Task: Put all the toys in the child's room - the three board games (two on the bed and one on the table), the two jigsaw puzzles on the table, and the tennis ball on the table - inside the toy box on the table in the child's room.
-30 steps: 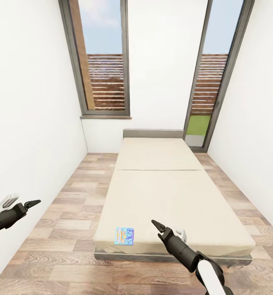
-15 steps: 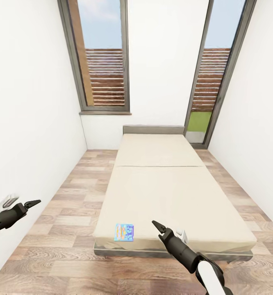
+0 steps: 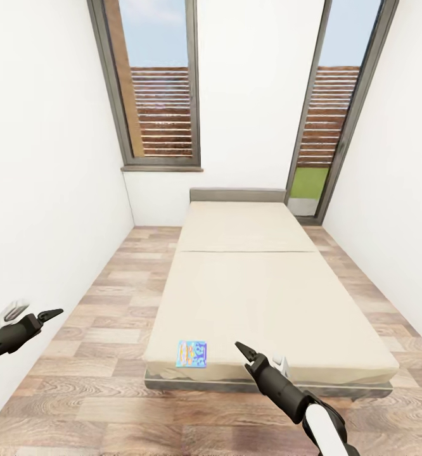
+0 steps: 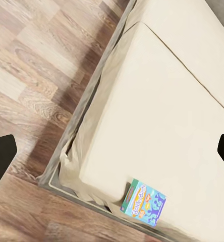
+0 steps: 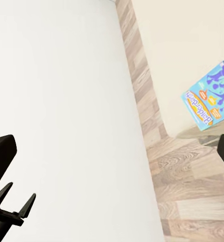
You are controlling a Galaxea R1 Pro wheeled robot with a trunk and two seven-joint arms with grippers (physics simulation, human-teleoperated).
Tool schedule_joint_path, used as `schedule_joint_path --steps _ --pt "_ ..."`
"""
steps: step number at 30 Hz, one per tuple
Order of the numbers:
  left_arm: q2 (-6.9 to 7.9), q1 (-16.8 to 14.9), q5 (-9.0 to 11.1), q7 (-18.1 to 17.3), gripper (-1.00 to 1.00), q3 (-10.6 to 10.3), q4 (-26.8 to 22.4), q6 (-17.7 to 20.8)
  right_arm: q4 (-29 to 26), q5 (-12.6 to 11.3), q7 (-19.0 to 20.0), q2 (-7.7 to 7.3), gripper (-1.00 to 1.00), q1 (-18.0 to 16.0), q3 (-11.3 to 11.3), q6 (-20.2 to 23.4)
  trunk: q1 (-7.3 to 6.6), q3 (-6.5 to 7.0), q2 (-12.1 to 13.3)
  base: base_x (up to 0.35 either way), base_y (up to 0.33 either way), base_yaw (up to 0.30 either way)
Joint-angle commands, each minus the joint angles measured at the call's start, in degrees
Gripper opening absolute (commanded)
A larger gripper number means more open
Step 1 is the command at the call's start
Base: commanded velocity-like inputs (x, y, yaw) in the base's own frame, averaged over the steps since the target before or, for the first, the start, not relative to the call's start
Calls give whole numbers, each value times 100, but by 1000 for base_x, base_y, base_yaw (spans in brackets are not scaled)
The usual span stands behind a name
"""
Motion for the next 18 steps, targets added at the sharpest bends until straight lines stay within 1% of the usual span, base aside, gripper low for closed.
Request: schedule_joint_path --steps 1,18 --pt "-1 -6 18 -9 100 10 -1 46 -1 -17 4 2 100 -3 -4 25 23 -27 -46 0 0 0" --pt "-1 -6 18 -6 100 10 -1 46 0 -13 5 7 100 -3 -2 21 396 -341 -727 0 0 0"
